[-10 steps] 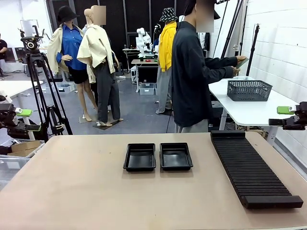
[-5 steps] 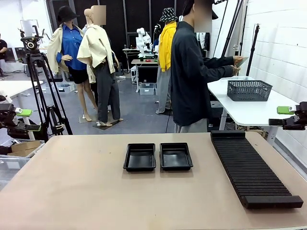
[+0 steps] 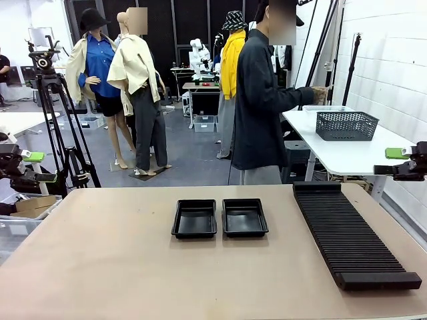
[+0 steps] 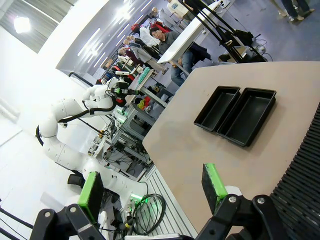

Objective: Inspect and transfer BCBs to ESD trays.
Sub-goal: Pick up the Blank PCB from the PCB Rack and place it in the left ESD tray.

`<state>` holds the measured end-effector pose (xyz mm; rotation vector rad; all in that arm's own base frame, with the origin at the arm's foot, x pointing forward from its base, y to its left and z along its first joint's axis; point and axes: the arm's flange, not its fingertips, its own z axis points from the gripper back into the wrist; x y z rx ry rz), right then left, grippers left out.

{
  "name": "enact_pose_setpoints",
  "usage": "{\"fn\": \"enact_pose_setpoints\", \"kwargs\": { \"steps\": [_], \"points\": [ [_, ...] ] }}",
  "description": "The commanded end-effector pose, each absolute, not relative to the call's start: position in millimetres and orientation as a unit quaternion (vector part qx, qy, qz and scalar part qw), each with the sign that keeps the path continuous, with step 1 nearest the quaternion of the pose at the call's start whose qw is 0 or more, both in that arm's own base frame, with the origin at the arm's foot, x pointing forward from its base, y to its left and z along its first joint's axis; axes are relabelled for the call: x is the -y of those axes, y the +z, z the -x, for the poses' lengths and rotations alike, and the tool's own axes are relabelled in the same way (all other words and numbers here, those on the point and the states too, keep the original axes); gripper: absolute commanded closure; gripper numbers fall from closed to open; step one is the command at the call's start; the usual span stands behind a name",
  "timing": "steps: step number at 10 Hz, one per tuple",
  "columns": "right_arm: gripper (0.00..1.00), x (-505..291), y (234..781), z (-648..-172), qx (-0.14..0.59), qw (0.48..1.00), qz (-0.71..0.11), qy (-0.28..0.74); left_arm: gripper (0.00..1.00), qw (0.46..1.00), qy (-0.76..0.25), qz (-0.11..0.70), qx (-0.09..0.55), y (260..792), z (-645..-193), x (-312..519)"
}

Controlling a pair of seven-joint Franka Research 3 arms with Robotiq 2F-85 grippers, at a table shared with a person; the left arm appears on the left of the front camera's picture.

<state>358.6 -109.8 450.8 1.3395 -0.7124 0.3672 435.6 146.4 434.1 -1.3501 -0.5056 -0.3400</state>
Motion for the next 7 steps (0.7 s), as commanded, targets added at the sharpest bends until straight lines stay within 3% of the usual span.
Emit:
{"fn": "enact_pose_setpoints", "kwargs": {
  "steps": [1,7],
  "points": [
    [0.0,110.5,450.0,-357.8,0.32,0.707,-0.607,0.167,0.0,0.738,-0.151,0.617,0.229,434.7,-434.7,-147.3],
    [0.0,110.5,450.0,-357.8,0.32,0.707,-0.607,0.167,0.0,0.738,-0.151,0.617,0.229,434.7,-434.7,-147.3]
  ]
}}
